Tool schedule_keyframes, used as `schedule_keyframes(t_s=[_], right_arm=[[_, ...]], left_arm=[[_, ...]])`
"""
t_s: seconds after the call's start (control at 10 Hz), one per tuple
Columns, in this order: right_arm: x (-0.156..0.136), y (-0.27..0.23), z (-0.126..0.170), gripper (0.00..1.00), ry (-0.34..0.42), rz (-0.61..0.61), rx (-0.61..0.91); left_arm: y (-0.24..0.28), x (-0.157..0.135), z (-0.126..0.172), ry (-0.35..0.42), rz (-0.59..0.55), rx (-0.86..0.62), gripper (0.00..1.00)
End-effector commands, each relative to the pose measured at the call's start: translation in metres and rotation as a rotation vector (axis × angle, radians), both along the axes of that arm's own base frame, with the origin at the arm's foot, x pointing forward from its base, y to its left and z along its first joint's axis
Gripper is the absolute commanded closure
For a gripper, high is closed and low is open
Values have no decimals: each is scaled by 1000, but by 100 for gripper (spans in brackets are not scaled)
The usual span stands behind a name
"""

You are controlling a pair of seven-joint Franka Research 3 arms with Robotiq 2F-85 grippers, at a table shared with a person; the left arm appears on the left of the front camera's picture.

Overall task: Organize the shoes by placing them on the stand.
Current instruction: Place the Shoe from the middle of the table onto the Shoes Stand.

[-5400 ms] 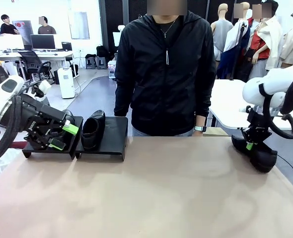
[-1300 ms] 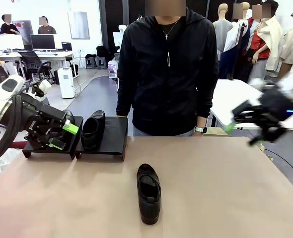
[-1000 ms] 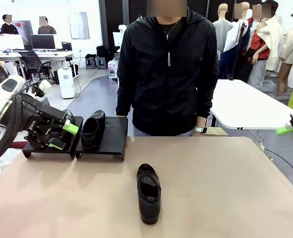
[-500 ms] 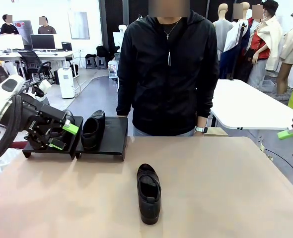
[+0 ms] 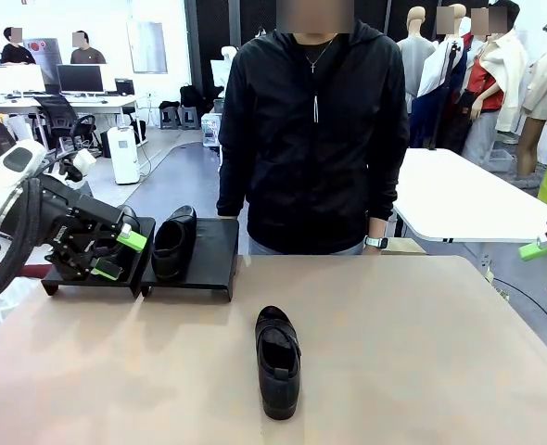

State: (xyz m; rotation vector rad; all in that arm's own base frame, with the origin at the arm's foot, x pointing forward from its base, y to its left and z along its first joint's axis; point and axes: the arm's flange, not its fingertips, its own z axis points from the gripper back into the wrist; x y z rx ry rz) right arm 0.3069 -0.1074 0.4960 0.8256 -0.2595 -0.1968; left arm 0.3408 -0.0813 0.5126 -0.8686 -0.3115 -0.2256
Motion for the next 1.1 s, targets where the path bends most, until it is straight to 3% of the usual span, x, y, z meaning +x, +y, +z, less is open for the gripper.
schedule_keyframes(t_s=[0.0,0.4,0.5,0.6,0.7,0.8,0.9,1.0], right_arm=[[-1,-1,4,0,-5,4,8],[-1,-1,4,0,-5,4,8],[-1,-1,4,0,-5,4,8],[-1,-1,4,0,-5,4,8],[-1,-1,4,0,-5,4,8],[-1,-1,4,0,-5,4,8],[-1,-1,4,0,-5,4,8],[-1,-1,4,0,-5,4,8]], left_arm=[[0,0,1,-5,-4,-22,0],[0,0,0,0,0,0,0],[-52,-19,22,25,132,28,0],[-116,-31,30,108,141,219,0],[-179,-30,28,215,155,359,0],[-214,-23,24,234,116,441,0],[-259,-7,7,278,195,632,0],[-284,5,-6,292,220,697,0]])
